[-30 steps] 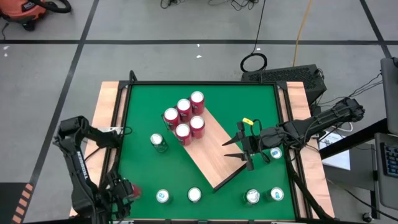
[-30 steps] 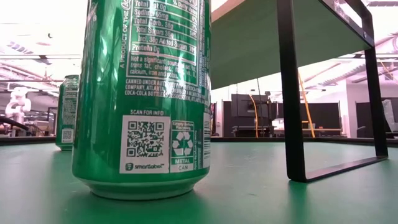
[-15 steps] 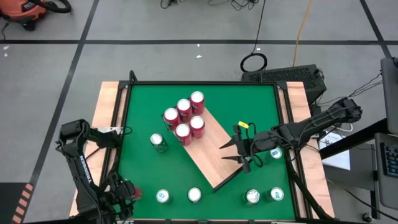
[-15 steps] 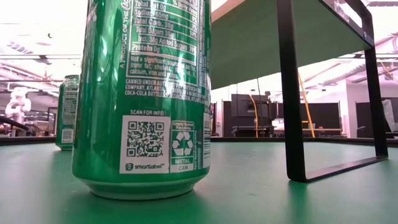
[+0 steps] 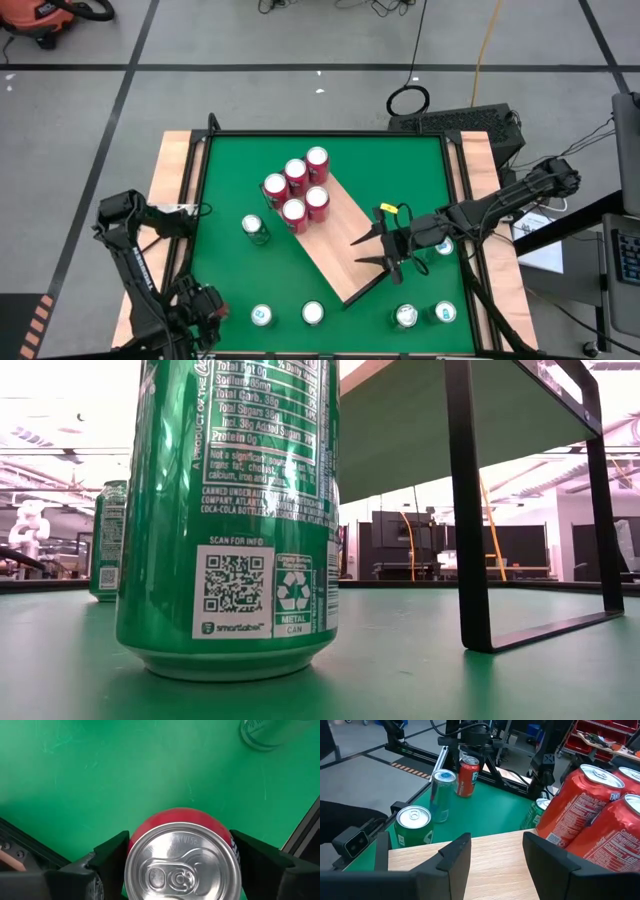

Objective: Place canned beverage on shelf
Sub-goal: Put the red soda can on the shelf aligned with the other red soda can

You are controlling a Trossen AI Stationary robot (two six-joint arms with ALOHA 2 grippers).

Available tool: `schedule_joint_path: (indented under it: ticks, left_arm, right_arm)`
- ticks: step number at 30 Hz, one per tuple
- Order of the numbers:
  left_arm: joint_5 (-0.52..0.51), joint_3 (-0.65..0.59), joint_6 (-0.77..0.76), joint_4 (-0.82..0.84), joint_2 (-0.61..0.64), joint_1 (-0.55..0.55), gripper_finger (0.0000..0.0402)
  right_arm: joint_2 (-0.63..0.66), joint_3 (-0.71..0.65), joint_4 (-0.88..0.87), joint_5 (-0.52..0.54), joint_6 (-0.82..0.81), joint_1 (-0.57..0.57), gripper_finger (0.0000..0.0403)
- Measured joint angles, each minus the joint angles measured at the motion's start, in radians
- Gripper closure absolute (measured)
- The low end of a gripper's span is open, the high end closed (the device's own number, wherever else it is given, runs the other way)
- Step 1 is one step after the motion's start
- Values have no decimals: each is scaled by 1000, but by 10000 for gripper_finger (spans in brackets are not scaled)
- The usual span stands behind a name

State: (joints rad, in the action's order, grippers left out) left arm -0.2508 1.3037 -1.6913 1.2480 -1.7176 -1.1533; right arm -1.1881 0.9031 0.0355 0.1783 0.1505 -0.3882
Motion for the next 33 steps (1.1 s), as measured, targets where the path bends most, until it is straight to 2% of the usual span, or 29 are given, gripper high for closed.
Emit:
schedule_joint_path:
  ticks: [6,14,19,23,33]
  left_arm:
    - [19,19,12,42,-2,30,112]
    - [16,139,31,181,-3,83,113]
    - [5,227,-2,235,-2,117,113]
    - [-61,284,-55,267,-2,153,113]
    - [-91,414,-117,292,-2,249,113]
  right_arm:
    - [0,0,-2,0,-3,0,232]
    - [-5,0,11,6,7,-7,232]
    - [-47,0,185,5,75,-8,232]
    - [-116,0,355,7,116,-9,232]
    - [-301,0,550,10,97,-12,232]
